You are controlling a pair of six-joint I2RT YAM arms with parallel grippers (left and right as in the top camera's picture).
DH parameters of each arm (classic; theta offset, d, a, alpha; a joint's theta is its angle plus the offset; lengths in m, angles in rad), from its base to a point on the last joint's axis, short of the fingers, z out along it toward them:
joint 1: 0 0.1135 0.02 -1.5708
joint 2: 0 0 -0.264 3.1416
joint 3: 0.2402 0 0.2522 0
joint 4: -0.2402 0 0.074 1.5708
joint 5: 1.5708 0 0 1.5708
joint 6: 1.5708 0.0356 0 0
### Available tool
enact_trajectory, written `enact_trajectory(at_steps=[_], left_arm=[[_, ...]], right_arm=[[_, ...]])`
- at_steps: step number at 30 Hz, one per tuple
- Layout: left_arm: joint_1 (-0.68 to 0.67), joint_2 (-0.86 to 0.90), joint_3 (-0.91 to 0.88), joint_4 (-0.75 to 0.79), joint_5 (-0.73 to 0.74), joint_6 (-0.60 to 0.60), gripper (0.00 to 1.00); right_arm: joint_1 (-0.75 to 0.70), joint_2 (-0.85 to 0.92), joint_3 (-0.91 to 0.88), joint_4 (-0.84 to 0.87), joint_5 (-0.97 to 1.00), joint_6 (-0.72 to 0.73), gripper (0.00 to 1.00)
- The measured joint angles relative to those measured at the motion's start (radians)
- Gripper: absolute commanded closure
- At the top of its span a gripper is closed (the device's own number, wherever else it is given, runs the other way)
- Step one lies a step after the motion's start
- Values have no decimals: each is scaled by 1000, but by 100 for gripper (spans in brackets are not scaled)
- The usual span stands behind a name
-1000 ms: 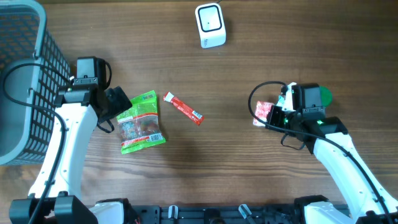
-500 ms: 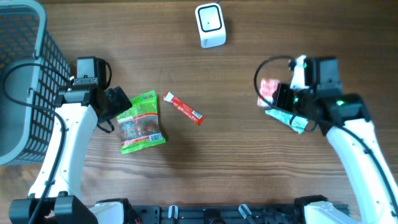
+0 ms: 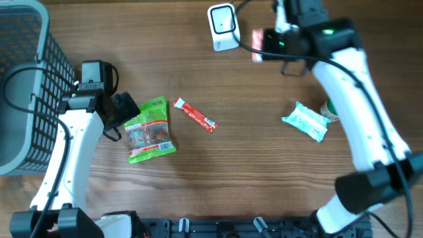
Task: Scan the item barcode
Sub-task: 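Hold the juice box before the white scanner window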
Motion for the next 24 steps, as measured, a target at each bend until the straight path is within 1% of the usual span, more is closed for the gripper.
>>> enact_trajectory(at_steps=[5,9,13,17,21,24], left_arm=[[0,0,0,0,0,0,0],[0,0,0,0,0,0,0],[0,0,0,0,0,0,0],[0,0,0,0,0,0,0],[0,0,0,0,0,0,0],[0,0,0,0,0,0,0]], right_arm=[[80,145,4,195,222,-37,96],[138,284,4,365,378,-129,96],[180,381,4,536,510,-230,96],[198,452,4,676,587,-325,96],[196,475,4,734,611,-362,96],[196,475,4,746,607,-355,96]])
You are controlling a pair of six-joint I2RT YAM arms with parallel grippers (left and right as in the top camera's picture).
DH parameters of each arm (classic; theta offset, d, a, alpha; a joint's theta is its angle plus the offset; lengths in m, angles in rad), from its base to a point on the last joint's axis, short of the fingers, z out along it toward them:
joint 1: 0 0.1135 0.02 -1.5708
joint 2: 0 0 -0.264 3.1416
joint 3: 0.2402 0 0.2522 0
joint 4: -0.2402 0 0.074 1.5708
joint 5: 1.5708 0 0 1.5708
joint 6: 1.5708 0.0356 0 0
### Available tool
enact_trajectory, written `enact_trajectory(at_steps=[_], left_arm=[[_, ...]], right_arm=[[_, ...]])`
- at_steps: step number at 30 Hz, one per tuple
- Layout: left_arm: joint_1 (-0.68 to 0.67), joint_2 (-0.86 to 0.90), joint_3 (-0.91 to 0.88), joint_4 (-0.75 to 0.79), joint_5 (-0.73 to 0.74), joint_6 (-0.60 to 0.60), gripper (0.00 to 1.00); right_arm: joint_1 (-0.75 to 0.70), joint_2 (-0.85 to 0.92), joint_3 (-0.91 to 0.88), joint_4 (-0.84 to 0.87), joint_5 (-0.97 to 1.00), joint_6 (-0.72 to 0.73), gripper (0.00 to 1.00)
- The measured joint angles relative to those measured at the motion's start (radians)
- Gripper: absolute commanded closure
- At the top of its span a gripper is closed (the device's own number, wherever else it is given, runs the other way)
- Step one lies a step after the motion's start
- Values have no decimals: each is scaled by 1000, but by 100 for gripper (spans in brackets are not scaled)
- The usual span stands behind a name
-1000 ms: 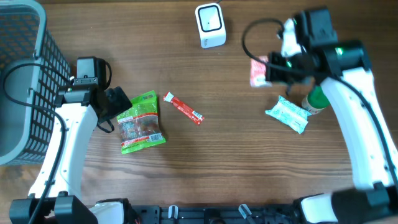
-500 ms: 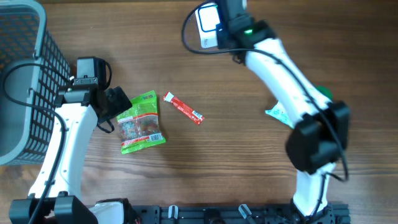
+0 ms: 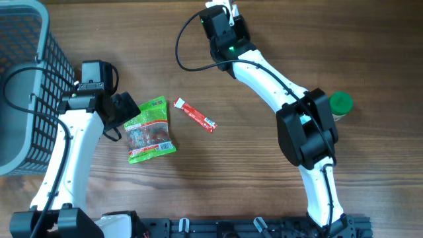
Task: Scan the item barcode
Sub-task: 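Hold the juice box before the white scanner window, then lower the juice box at the right side and release it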
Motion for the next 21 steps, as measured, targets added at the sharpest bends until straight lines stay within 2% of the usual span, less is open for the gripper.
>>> enact_trajectory(at_steps=[6,11,17,21], left_arm=[[0,0,0,0,0,0,0],[0,0,0,0,0,0,0],[0,0,0,0,0,0,0],[0,0,0,0,0,0,0]], right_arm=[[0,-13,0,-35,-5,44,96],[0,-191,-4,-202,-31,123,96],[-38,-642,17,-569,-206,299,96],[-173,-822,30,-875,-380,426,96]])
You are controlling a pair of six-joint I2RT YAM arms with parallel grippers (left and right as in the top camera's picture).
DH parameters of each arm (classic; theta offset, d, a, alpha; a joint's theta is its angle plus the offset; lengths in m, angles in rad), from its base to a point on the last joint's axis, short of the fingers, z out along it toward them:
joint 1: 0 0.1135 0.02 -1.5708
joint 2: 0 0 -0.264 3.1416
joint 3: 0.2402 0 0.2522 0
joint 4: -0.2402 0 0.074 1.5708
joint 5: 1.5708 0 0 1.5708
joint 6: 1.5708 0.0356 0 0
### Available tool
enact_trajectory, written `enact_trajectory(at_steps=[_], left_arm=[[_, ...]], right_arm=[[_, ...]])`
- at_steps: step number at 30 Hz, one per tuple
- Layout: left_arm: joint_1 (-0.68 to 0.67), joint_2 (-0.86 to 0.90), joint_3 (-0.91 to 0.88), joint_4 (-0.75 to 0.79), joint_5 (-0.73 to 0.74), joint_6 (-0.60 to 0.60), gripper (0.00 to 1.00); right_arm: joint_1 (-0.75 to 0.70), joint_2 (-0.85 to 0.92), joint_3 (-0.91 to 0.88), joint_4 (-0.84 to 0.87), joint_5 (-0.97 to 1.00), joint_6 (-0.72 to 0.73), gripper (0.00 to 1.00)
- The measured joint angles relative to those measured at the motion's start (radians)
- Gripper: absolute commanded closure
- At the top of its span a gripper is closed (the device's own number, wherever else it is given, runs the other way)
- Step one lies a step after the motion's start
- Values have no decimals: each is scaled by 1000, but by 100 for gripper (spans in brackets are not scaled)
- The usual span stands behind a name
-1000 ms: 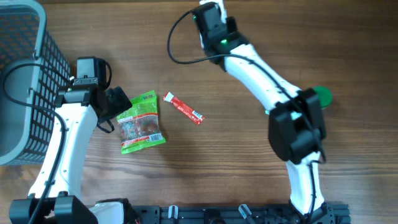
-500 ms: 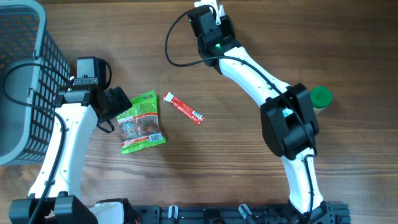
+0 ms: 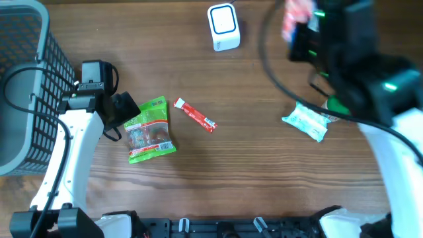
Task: Scan the item barcode
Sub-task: 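Lower the juice box at the right side and release it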
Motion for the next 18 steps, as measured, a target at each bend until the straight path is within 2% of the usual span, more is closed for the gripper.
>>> enact_trajectory(at_steps=[3,7,10,18], left_arm=[[0,0,0,0,0,0,0],[0,0,0,0,0,0,0],[0,0,0,0,0,0,0],[0,0,0,0,0,0,0]], right_arm=[[-107,0,-11,-196,-105,33,96],[-160,21,-150,-285,-122,41,96],[-171,38,-326,-252,-122,41,96],[-170,51,-761,81,3,25,96]])
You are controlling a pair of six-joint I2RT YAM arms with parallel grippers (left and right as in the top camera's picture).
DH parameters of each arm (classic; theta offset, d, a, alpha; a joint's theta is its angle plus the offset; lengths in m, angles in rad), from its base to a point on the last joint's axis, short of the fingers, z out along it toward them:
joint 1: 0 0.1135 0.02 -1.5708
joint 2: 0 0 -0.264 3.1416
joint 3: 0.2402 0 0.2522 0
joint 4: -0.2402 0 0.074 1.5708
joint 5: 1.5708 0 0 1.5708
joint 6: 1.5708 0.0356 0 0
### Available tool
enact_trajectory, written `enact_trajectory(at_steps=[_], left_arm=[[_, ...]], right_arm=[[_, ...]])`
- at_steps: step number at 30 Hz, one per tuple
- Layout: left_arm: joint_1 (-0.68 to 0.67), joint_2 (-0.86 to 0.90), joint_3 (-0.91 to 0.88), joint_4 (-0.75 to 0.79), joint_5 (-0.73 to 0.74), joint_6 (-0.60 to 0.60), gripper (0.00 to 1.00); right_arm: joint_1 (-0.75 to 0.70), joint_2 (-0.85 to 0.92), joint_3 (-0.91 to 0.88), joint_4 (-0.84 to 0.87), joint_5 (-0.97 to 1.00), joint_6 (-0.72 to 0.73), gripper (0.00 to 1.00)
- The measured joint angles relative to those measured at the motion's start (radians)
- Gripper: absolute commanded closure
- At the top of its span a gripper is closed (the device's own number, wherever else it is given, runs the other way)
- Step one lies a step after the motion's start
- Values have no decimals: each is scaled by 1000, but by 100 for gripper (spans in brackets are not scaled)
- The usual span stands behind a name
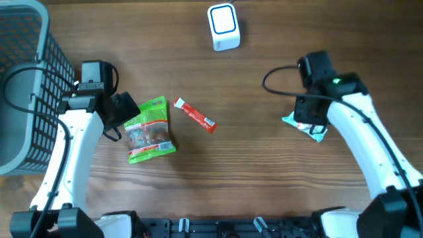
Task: Scan the item barcode
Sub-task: 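Lower the juice box at the right side and release it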
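Note:
The white barcode scanner (pixel 223 27) stands at the back middle of the table. My right gripper (pixel 305 121) points down onto a teal-and-white packet (pixel 318 132) at the right, covering most of it; its jaws are hidden under the wrist. A red stick packet (pixel 195 115) lies mid-table. A green snack bag (pixel 150 129) lies to its left. My left gripper (pixel 125 110) rests at that bag's left edge, its fingers apparently spread and holding nothing. No pink packet shows.
A grey wire basket (pixel 26 86) fills the far left edge. The left arm's cable loops over the basket. The right arm's cable arcs between the scanner and the right wrist.
My right arm was raised close to the camera at the back right with a pink packet. It is now low over the teal packet, and the pink packet is out of sight. The left arm is unchanged.
My right gripper first held a pink-red packet just right of the scanner. Then the arm reached directly over the scanner. After that it was high at the back right with the packet, and now it is down at the teal packet. The left arm stayed by the green bag throughout.

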Motion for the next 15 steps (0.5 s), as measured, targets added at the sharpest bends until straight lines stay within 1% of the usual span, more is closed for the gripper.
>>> enact_trajectory(at_steps=[1,2,3,4,6,7,8,9,13,14,15], left_arm=[[0,0,0,0,0,0,0],[0,0,0,0,0,0,0],[0,0,0,0,0,0,0],[0,0,0,0,0,0,0],[0,0,0,0,0,0,0],[0,0,0,0,0,0,0],[0,0,0,0,0,0,0],[0,0,0,0,0,0,0],[0,0,0,0,0,0,0],[0,0,0,0,0,0,0],[0,0,0,0,0,0,0]], right_arm=[[0,0,-42,38,25,-5,87],[0,1,-75,71,48,-9,68],[0,1,-102,100,68,-16,55],[0,1,-111,114,77,-17,50],[0,1,-114,129,93,-25,45],[0,1,-114,134,99,-26,40],[0,1,-114,136,105,-31,38],[0,1,-114,140,107,-31,39],[0,1,-102,137,103,-40,53],[0,1,-90,131,86,-42,55],[-1,2,-60,125,28,-43,56]])
